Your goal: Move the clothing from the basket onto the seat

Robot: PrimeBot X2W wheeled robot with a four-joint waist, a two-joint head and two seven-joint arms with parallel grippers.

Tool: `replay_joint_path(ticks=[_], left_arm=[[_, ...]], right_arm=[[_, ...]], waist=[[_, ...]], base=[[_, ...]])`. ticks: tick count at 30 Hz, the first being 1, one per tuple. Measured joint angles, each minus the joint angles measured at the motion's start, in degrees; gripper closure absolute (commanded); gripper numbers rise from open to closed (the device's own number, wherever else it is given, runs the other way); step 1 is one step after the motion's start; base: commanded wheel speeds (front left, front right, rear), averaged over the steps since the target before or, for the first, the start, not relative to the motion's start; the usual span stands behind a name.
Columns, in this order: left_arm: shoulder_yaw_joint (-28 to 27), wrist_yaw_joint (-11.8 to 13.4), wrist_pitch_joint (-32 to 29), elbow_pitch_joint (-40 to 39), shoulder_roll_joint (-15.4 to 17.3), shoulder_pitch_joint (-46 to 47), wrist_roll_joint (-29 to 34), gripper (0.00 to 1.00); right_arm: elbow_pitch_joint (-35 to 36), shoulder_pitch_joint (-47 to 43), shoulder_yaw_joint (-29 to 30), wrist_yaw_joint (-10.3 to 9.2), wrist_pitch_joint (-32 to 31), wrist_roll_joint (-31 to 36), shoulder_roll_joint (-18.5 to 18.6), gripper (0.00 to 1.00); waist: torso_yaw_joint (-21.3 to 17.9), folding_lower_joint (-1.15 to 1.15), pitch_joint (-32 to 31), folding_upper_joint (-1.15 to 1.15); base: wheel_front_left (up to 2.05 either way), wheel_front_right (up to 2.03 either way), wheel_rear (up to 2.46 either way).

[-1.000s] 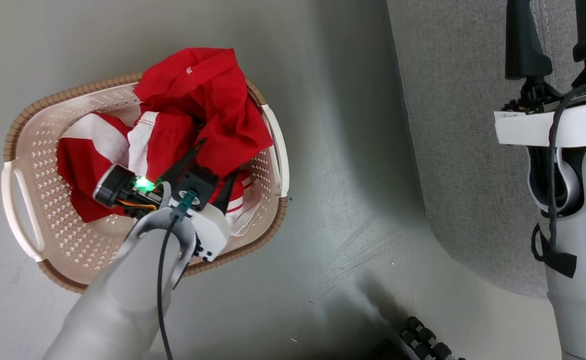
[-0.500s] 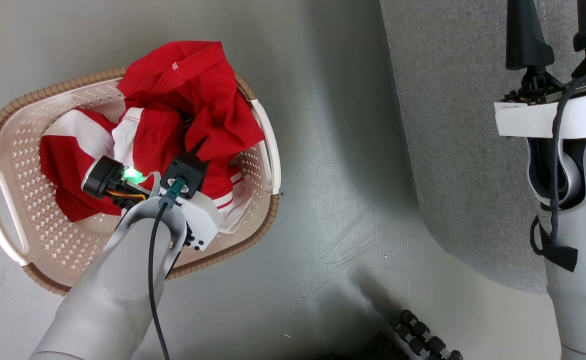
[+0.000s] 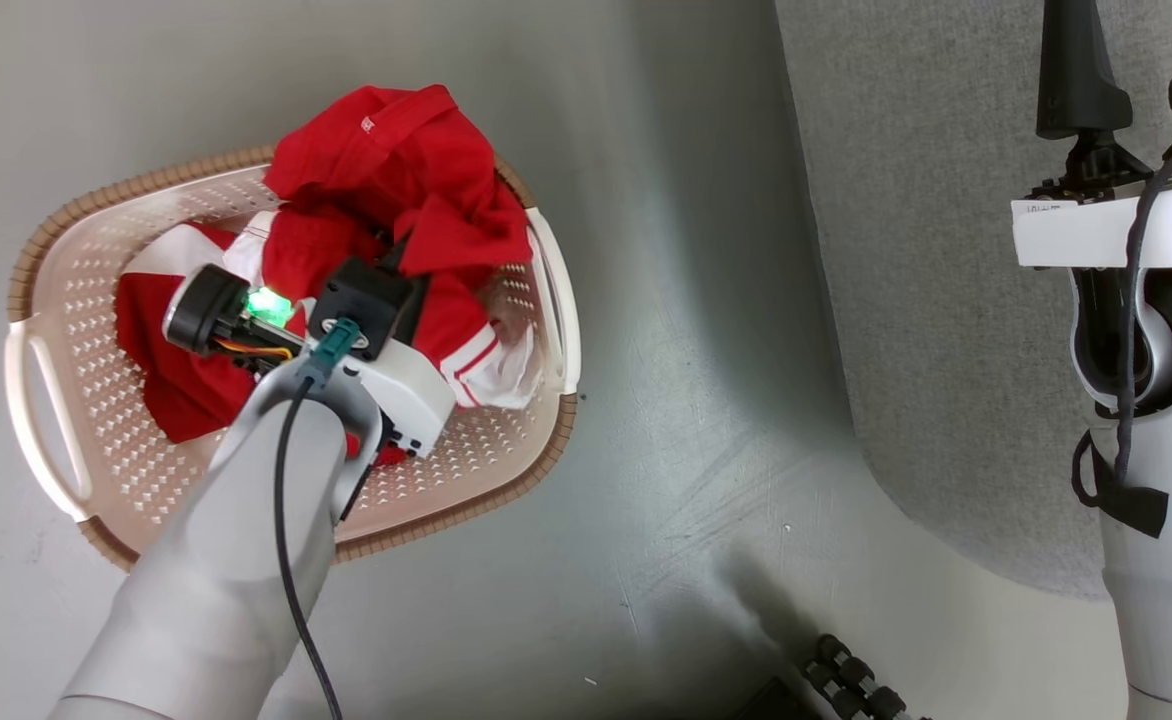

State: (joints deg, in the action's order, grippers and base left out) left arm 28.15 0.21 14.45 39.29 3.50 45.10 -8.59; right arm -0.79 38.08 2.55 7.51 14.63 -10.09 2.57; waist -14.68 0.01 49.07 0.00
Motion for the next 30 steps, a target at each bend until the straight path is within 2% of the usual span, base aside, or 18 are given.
replay_joint_path(ticks=[15,30], left_arm=[[-4.83,1.98,0.0,-10.35,1.62,-2.32,-2.12,1.0],[-6.14,0.88,0.0,-16.62,2.09,-5.71,-4.79,1.0]], right_arm=[[-1.92,-0.23,-0.04,0.0,0.0,2.11,0.01,0.0],[-5.13,-3.93,-3.27,-0.01,0.0,3.86,0.1,0.0]], waist=[[3.21,0.0,-4.17,0.0],[6.8,0.0,-11.28,0.0]], base=[[0.0,0.0,0.0],[0.0,0.0,0.0]])
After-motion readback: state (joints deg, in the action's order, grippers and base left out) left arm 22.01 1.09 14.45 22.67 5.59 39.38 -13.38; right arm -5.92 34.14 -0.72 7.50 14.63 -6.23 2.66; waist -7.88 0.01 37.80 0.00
